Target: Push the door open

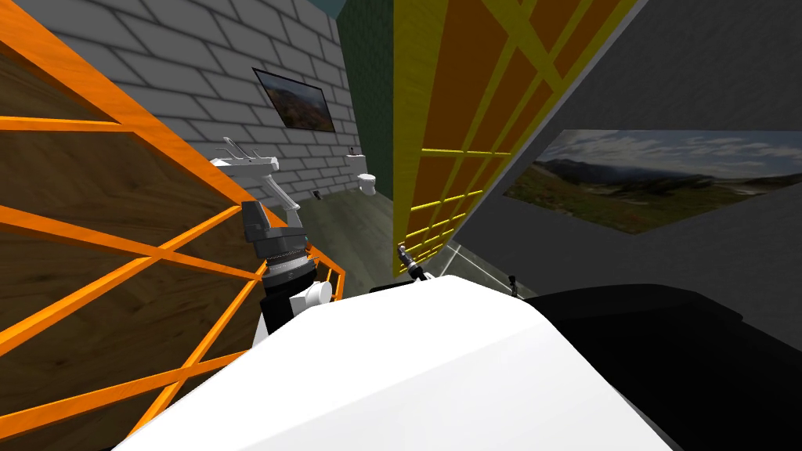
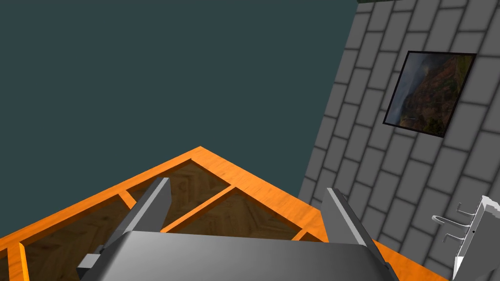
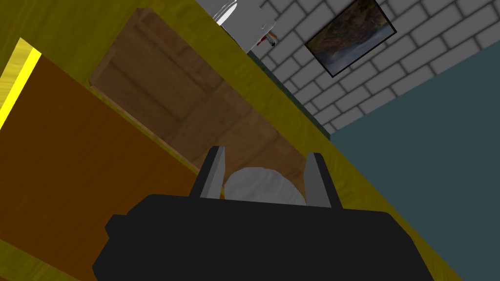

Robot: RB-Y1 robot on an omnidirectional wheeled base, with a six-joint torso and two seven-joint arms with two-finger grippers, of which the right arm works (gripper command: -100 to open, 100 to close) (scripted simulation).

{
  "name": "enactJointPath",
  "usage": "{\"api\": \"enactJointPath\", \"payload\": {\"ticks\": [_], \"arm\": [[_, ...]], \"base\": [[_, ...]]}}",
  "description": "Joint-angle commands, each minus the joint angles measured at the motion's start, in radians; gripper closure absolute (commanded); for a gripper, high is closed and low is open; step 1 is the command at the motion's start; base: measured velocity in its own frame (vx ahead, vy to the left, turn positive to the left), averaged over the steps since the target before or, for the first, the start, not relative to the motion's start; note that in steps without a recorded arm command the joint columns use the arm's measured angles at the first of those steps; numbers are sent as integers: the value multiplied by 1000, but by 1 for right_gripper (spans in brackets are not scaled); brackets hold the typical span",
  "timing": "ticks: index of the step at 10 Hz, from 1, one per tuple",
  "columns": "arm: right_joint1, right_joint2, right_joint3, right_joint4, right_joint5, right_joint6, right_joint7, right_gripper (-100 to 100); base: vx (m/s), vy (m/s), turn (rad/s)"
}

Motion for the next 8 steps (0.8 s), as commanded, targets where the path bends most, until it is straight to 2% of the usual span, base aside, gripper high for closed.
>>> {"api": "enactJointPath", "payload": {"ticks": [1,2,3,8], "arm": [[-31,-17,-36,27,-18,-41,4,100],[-31,-17,-36,27,-18,-41,4,100],[-24,1,-8,45,-16,-27,-26,100],[-25,-8,-19,42,-64,-34,-132,100]], "base": [[17,-1,24],[-6,-6,-9],[13,37,82],[47,27,41]]}}
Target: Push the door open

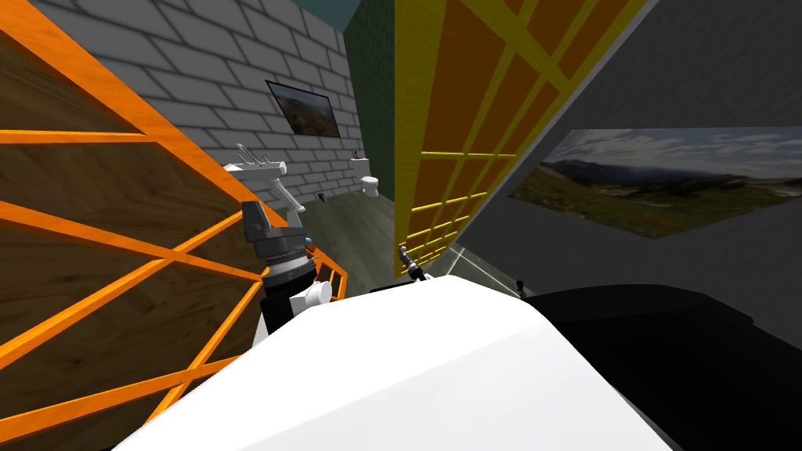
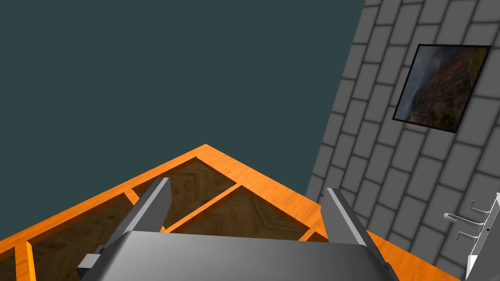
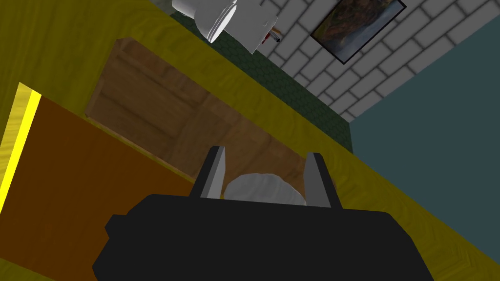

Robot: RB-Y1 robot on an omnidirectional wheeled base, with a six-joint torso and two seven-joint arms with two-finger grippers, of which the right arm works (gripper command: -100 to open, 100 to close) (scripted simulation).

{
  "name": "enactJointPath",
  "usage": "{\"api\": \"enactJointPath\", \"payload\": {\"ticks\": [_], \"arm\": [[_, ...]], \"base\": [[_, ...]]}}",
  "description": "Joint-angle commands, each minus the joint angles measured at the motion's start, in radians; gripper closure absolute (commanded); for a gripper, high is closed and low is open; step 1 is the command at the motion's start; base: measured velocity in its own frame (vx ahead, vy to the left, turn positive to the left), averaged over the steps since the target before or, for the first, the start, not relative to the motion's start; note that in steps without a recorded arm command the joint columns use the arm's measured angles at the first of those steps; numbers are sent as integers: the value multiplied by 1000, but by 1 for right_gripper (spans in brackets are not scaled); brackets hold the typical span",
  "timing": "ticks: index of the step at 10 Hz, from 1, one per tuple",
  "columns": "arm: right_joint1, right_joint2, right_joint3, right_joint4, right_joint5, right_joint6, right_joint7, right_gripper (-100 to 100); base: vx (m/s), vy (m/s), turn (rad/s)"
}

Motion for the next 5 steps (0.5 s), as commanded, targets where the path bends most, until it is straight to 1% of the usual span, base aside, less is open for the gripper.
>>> {"api": "enactJointPath", "payload": {"ticks": [1,2,4,5], "arm": [[3,-20,-17,-39,-16,7,-25,100],[3,-23,-20,-39,-29,5,-54,100],[2,-27,-27,-41,-58,1,-106,100],[2,-27,-27,-41,-58,1,-116,100]], "base": [[50,23,15],[37,19,14],[59,20,67],[43,34,7]]}}
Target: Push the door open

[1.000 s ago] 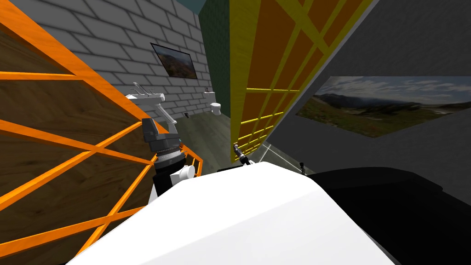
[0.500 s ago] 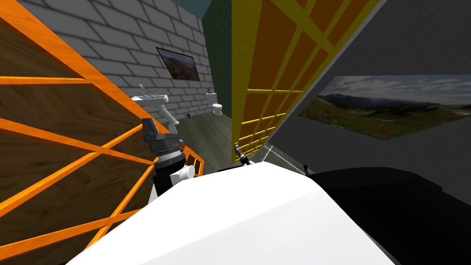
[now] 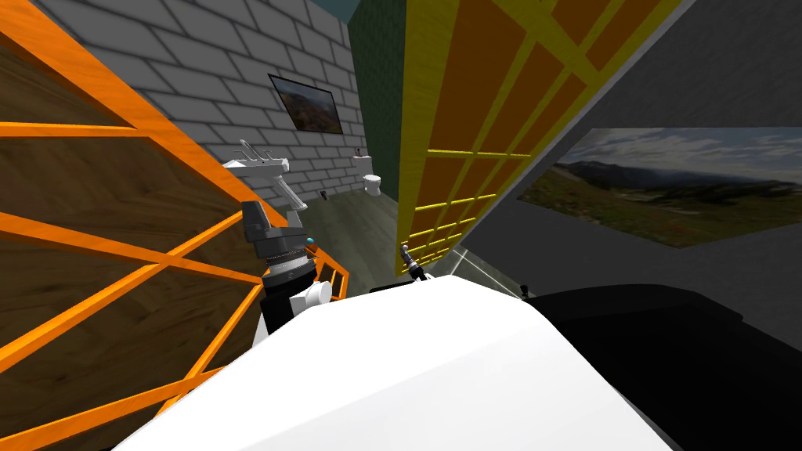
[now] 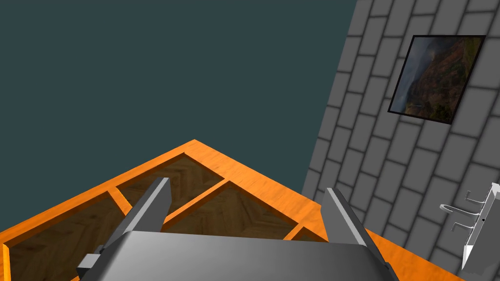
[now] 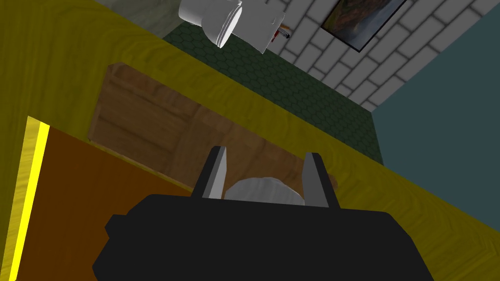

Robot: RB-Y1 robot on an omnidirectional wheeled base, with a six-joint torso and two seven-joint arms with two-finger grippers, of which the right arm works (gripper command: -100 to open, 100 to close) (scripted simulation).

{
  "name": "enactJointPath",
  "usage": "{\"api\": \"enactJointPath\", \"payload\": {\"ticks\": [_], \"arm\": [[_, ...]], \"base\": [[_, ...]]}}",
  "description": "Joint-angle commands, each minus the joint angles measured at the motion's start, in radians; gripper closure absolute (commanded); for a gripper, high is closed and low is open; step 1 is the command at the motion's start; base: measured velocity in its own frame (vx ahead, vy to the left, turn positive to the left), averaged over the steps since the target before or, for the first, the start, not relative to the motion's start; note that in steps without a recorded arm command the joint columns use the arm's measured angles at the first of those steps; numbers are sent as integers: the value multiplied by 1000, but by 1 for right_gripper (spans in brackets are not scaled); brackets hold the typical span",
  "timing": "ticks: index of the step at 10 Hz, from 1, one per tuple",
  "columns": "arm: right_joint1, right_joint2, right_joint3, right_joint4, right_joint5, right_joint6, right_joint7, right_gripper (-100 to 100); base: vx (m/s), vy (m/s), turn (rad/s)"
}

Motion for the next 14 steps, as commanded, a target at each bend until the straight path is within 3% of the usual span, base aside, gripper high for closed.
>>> {"api": "enactJointPath", "payload": {"ticks": [1,2,10,11,14], "arm": [[-25,-19,-28,28,-17,-35,-15,100],[-25,-21,-32,27,-34,-37,-49,100],[-25,-21,-32,27,-34,-37,-49,100],[-25,-23,-36,26,-50,-40,-84,100],[-25,-23,-36,28,-50,-40,-84,100]], "base": [[23,12,1],[40,15,49],[7,2,1],[10,12,44],[21,5,3]]}}
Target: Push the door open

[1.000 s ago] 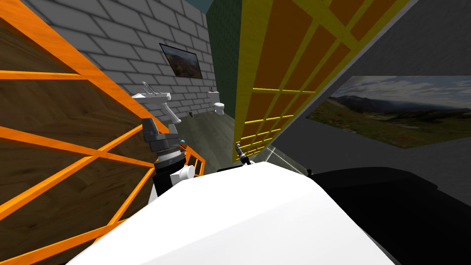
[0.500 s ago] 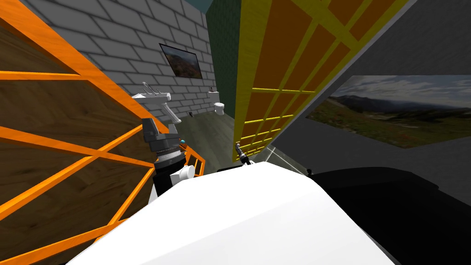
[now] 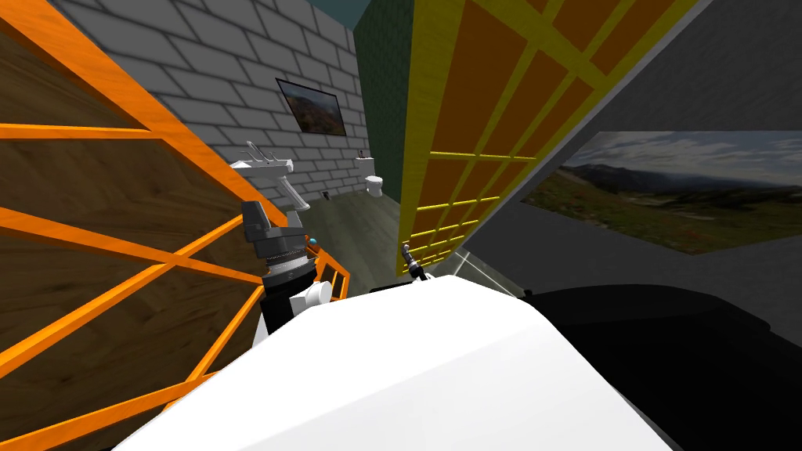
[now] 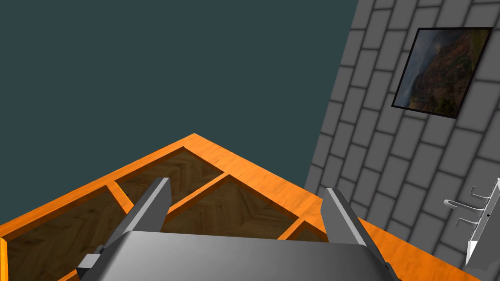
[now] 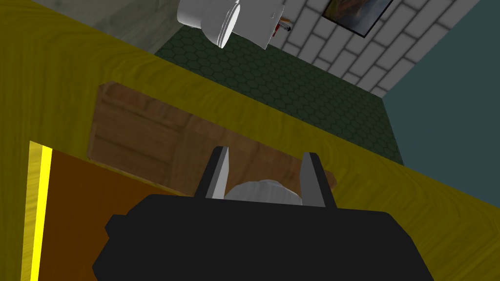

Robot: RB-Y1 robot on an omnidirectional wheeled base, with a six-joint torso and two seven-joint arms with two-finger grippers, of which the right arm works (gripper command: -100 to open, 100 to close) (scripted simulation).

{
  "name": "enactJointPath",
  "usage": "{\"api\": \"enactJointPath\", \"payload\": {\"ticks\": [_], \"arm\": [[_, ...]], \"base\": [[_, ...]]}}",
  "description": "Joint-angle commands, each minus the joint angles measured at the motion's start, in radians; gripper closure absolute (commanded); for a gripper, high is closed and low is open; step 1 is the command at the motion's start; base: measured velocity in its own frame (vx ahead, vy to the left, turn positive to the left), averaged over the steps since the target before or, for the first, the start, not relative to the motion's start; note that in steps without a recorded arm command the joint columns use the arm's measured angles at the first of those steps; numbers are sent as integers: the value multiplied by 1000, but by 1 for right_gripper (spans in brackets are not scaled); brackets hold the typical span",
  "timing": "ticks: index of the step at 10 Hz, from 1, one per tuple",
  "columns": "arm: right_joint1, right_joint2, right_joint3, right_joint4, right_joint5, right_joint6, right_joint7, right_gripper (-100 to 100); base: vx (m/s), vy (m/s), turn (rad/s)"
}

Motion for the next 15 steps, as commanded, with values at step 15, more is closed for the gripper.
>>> {"api": "enactJointPath", "payload": {"ticks": [15], "arm": [[22,-26,-26,-54,-38,23,-143,100]], "base": [[26,13,14]]}}
